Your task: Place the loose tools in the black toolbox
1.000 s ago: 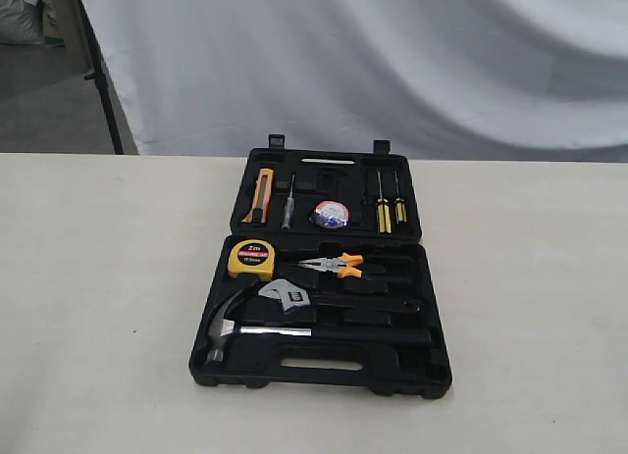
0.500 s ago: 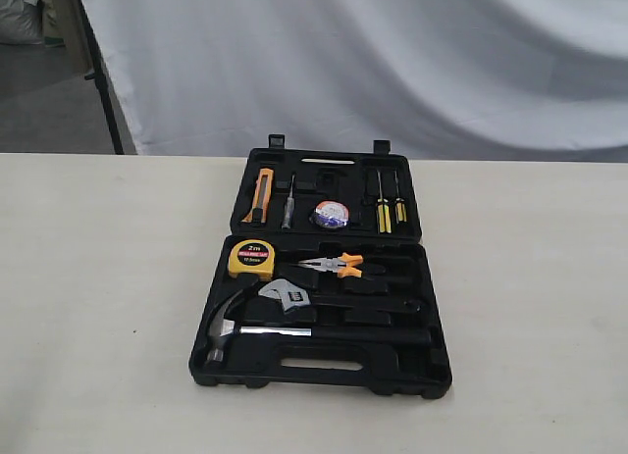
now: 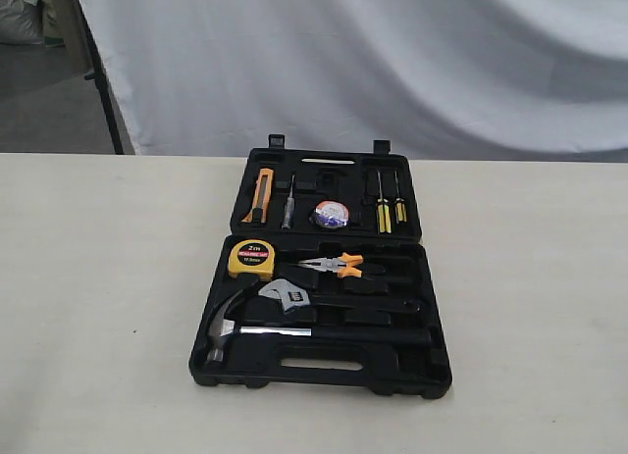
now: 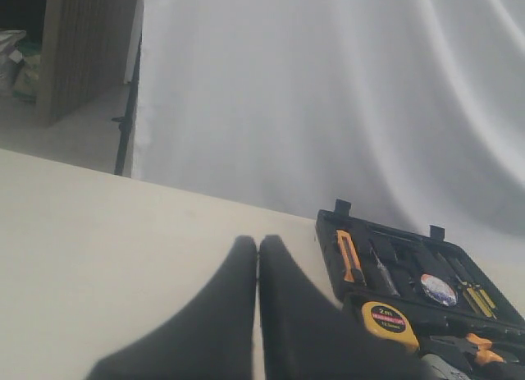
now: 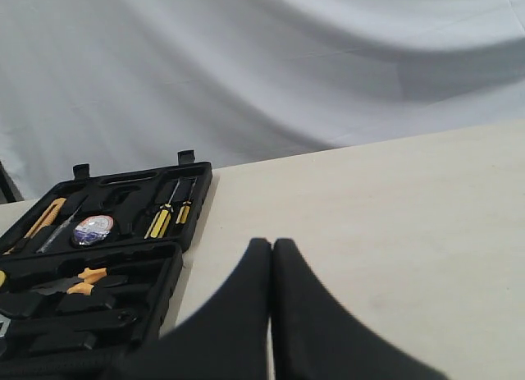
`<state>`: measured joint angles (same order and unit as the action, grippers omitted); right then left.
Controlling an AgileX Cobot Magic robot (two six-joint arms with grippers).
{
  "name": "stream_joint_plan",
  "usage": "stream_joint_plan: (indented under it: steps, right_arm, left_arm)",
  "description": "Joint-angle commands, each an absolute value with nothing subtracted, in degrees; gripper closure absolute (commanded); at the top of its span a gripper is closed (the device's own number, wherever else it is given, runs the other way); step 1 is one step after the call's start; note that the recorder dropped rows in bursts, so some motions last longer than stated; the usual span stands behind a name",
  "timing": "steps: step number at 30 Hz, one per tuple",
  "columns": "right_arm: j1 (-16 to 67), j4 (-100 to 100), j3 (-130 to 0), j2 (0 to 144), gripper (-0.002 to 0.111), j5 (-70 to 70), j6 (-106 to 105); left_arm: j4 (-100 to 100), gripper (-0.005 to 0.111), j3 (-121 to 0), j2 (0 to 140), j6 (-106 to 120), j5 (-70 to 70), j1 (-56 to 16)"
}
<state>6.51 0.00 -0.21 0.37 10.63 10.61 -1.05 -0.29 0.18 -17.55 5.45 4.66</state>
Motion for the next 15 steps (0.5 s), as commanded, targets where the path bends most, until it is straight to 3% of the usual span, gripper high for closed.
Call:
stream_joint_plan:
  steps: [1, 15]
  right_arm:
    - [6.27, 0.00, 0.00, 0.00, 0.109, 10.80, 10.26]
    - [6.27, 0.00, 0.00, 0.00, 0.109, 10.68, 10.69]
  left_arm:
    - [-1.19, 0.106, -0.44, 0.00, -17.82, 5.03, 4.29]
    - [-1.19, 0.106, -0.44, 0.00, -17.82, 5.03, 4.29]
